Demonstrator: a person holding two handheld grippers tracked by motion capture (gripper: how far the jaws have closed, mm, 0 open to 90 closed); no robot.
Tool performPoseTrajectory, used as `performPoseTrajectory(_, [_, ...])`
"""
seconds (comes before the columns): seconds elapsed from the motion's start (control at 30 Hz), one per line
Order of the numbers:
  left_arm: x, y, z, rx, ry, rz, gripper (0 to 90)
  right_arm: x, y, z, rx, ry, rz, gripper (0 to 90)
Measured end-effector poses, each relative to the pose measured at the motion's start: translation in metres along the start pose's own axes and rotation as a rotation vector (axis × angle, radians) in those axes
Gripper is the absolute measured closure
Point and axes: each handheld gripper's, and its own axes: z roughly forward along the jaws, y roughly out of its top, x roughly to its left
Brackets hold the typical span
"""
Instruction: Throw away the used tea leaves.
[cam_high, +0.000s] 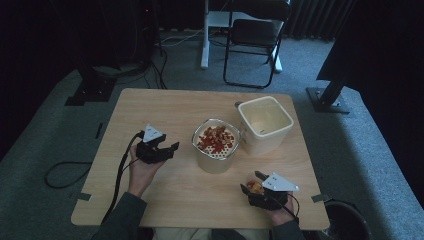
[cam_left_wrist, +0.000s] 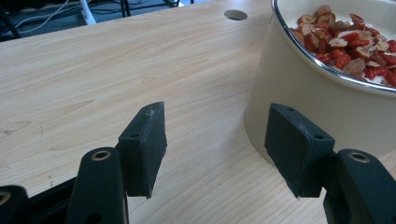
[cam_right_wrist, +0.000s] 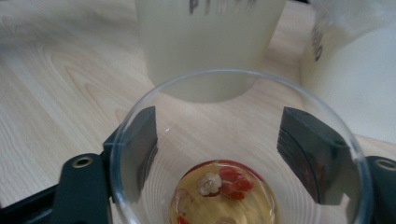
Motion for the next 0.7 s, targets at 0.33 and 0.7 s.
performPoseTrajectory(0.33, [0.003, -0.003, -0.001, 0.003, 0.003, -0.009, 39.4, -0.010, -0.015, -0.011, -0.028, 0.030, 0.076, 24.4])
performPoseTrajectory(0.7, [0.002, -0.004, 0.001, 0.006, 0.001, -0.011, 39.6, -0.021, -0.023, -0.026, -0.090, 0.034, 0.127, 24.4])
